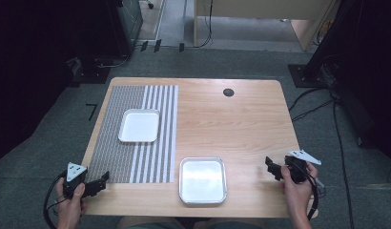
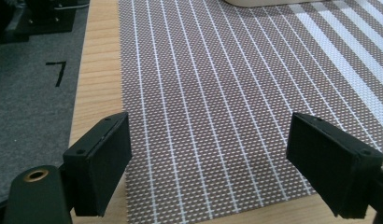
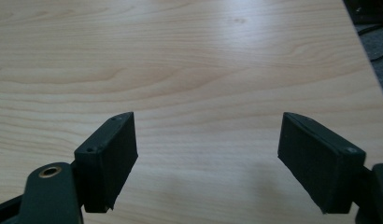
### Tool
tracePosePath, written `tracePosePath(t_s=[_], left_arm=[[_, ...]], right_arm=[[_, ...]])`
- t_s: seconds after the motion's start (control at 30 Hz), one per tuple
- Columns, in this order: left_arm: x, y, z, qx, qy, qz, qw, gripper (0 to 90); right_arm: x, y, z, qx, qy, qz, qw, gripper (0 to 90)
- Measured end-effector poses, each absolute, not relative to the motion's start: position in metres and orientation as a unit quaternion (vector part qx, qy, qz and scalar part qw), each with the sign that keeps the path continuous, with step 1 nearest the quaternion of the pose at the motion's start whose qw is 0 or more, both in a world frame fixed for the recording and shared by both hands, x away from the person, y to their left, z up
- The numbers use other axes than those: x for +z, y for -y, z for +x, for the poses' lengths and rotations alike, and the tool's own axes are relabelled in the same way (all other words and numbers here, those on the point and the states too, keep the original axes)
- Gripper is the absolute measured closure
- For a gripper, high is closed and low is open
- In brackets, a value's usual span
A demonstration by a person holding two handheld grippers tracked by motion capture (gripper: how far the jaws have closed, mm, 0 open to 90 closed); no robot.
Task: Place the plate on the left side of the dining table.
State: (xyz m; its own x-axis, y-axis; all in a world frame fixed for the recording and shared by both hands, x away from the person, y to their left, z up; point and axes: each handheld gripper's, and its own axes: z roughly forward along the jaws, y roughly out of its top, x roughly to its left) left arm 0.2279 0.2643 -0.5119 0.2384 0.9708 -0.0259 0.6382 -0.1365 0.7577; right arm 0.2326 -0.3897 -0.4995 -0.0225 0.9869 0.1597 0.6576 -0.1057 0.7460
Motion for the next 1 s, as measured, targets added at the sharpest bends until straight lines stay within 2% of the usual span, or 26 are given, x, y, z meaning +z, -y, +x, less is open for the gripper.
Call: tracePosePath(t_s=[0.47,0.77,0.93,1.0], left_arm=[[-0.514,-0.263,0.230,0.246,-0.566,0.720,0.318,14.2],[-0.518,-0.262,0.229,0.249,-0.566,0.720,0.315,14.0],[-0.518,-0.262,0.229,0.249,-0.566,0.720,0.315,14.0],[-0.518,-0.262,0.229,0.249,-0.566,0.720,0.315,14.0]], right_arm=[[-0.518,0.431,0.203,0.325,-0.612,0.680,0.242,20.6],[-0.525,0.424,0.196,0.295,-0.644,0.649,0.277,20.7],[-0.525,0.424,0.195,0.300,-0.653,0.641,0.270,18.9],[-0.525,0.424,0.196,0.297,-0.653,0.642,0.270,15.3]])
